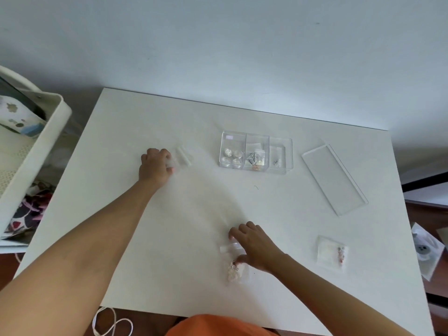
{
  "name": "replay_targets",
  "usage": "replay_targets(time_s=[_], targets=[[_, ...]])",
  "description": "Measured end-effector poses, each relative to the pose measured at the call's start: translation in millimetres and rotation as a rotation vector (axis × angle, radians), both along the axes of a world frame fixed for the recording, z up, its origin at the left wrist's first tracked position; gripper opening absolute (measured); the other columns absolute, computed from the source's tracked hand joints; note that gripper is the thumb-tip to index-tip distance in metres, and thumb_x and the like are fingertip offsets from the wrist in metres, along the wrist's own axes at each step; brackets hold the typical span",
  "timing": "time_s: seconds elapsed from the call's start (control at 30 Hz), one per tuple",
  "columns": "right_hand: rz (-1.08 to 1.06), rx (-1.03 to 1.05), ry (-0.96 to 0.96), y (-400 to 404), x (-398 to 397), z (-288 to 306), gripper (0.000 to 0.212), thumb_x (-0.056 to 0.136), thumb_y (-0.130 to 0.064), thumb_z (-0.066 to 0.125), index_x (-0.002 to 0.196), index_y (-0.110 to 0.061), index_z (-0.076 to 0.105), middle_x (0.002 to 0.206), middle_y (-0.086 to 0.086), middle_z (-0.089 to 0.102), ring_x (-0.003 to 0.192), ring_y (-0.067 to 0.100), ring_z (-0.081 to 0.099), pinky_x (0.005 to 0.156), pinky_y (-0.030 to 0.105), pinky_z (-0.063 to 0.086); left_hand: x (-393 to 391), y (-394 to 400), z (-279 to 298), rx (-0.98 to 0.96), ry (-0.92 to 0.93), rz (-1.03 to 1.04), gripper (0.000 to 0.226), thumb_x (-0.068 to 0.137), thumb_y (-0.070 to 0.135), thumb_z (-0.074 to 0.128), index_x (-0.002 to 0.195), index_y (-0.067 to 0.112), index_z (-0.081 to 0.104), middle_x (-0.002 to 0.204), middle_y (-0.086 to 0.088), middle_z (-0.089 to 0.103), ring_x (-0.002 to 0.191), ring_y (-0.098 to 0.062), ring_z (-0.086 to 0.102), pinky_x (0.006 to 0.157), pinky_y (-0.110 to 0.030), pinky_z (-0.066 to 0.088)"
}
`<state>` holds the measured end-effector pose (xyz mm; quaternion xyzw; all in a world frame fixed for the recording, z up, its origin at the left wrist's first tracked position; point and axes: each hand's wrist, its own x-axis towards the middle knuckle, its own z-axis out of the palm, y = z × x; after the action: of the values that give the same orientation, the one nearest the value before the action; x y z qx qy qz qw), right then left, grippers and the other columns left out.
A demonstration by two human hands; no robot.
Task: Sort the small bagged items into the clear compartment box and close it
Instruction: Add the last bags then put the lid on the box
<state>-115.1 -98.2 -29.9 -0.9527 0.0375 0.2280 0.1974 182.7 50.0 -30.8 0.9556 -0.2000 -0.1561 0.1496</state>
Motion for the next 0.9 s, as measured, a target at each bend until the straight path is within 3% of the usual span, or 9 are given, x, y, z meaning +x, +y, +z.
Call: replay_targets(time_s=[0.13, 0.27, 0.37, 0.5, 0.67, 0.8, 0.9], targets=[[-0.070, -0.005, 0.004, -3, 1, 0, 0.041, 0.078, -0.035, 0.073, 0.109, -0.018, 0.054, 0.105, 0.001, 0.061, 0.100, 0.022, 0.048, 0.084, 0.030, 0.038, 0, -1, 5, -0.026, 0.041, 0.063, 0.034, 0.077, 0.015, 0.070, 0.108, 0.011, 0.057, 0.116, -0.021, 0.052, 0.107, -0.040, 0.052, 0.087, -0.041, 0.049], [-0.153, -0.001, -0.032, -9, 1, 0, 0.015, 0.086, -0.025, 0.065, 0.098, -0.016, 0.061, 0.102, 0.004, 0.062, 0.097, 0.024, 0.050, 0.081, 0.030, 0.040, -2, -2, 10, -0.120, 0.109, 0.080, 0.022, 0.075, 0.007, 0.070, 0.094, 0.010, 0.060, 0.102, -0.013, 0.068, 0.093, -0.033, 0.063, 0.080, -0.035, 0.050], [-0.294, 0.093, -0.046, -17, -1, 4, 0.006, 0.090, -0.021, 0.061, 0.091, -0.015, 0.062, 0.097, 0.006, 0.063, 0.092, 0.023, 0.052, 0.079, 0.030, 0.044, -5, -6, 18, -0.188, 0.130, 0.115, 0.014, 0.078, 0.005, 0.066, 0.091, 0.010, 0.065, 0.098, -0.011, 0.072, 0.093, -0.030, 0.066, 0.083, -0.032, 0.051], [-0.593, 0.306, -0.071, -39, 2, 22, 0.007, 0.092, -0.012, 0.056, 0.086, -0.015, 0.055, 0.084, 0.011, 0.068, 0.071, 0.024, 0.060, 0.065, 0.030, 0.049, -3, -22, 40, -0.337, 0.106, 0.169, 0.017, 0.086, 0.005, 0.055, 0.091, 0.007, 0.071, 0.100, -0.009, 0.075, 0.097, -0.026, 0.067, 0.087, -0.028, 0.049], [-0.913, 0.467, -0.184, -79, 14, 45, 0.015, 0.096, -0.013, 0.047, 0.081, -0.015, 0.046, 0.072, 0.011, 0.069, 0.040, 0.011, 0.057, 0.041, 0.015, 0.043, -8, -49, 71, -0.507, 0.160, 0.080, 0.019, 0.086, 0.001, 0.055, 0.093, 0.007, 0.071, 0.096, -0.009, 0.073, 0.085, -0.022, 0.066, 0.081, -0.026, 0.050], [-1.075, 0.512, -0.316, -111, 22, 65, 0.010, 0.093, -0.010, 0.049, 0.086, -0.017, 0.050, 0.072, 0.011, 0.068, 0.041, 0.012, 0.059, 0.039, 0.020, 0.042, -23, -76, 84, -0.582, 0.225, 0.019, 0.013, 0.082, 0.001, 0.060, 0.090, 0.009, 0.068, 0.081, -0.004, 0.069, 0.067, -0.023, 0.066, 0.059, -0.008, 0.047], [-1.098, 0.453, -0.424, -134, 29, 78, 0.016, 0.089, -0.006, 0.049, 0.088, -0.022, 0.054, 0.073, 0.010, 0.069, 0.045, 0.010, 0.060, 0.045, 0.026, 0.046, -37, -98, 87, -0.610, 0.260, -0.017, 0.013, 0.078, -0.002, 0.066, 0.087, 0.008, 0.067, 0.080, -0.001, 0.067, 0.068, -0.023, 0.069, 0.066, -0.016, 0.052]])
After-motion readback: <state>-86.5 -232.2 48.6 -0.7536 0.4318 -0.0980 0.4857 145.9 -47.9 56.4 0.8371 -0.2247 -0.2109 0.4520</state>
